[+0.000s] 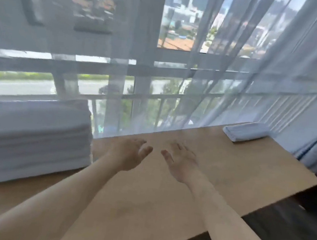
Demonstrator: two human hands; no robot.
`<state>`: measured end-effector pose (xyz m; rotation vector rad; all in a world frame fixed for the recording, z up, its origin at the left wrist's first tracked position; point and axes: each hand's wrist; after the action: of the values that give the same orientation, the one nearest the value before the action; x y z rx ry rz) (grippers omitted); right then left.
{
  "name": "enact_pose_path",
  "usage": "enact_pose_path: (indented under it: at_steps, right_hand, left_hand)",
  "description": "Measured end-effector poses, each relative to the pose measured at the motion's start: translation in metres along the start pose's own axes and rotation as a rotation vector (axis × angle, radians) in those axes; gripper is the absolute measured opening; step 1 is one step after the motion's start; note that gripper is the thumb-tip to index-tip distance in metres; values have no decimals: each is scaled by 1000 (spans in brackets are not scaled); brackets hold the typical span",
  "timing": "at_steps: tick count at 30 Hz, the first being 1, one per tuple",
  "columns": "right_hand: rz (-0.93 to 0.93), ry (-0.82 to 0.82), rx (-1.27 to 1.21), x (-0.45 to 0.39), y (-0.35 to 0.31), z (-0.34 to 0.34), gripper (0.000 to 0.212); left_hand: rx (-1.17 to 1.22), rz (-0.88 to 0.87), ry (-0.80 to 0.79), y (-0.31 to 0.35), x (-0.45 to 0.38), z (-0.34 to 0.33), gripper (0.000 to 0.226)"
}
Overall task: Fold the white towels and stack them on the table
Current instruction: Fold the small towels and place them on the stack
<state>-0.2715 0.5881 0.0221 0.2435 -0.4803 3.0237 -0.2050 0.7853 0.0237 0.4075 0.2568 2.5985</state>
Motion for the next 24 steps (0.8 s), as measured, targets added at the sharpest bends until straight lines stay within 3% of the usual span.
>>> enact_pose_path:
  at_steps: [5,13,24]
  right_hand:
    - [-169,31,-50,38,97,20,61]
    - [-291,-26,-154,42,216,24,61]
    - [-397,-278,-130,-29,405,25,65]
  left_hand:
    - [-98,-109,44,96,-30,-26,62]
    - [-50,-199,-79,190,-117,-80,69]
    - [95,-142,-232,306,-275,-157,66]
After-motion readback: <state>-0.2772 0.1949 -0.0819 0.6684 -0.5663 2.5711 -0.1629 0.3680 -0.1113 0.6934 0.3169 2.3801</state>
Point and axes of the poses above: each hand's wrist, its own x-axis away from the middle knuckle, its own z-axis out of the back of the hand, y = z × x, and after that the axes turned 9 degrees about -y, right-handed
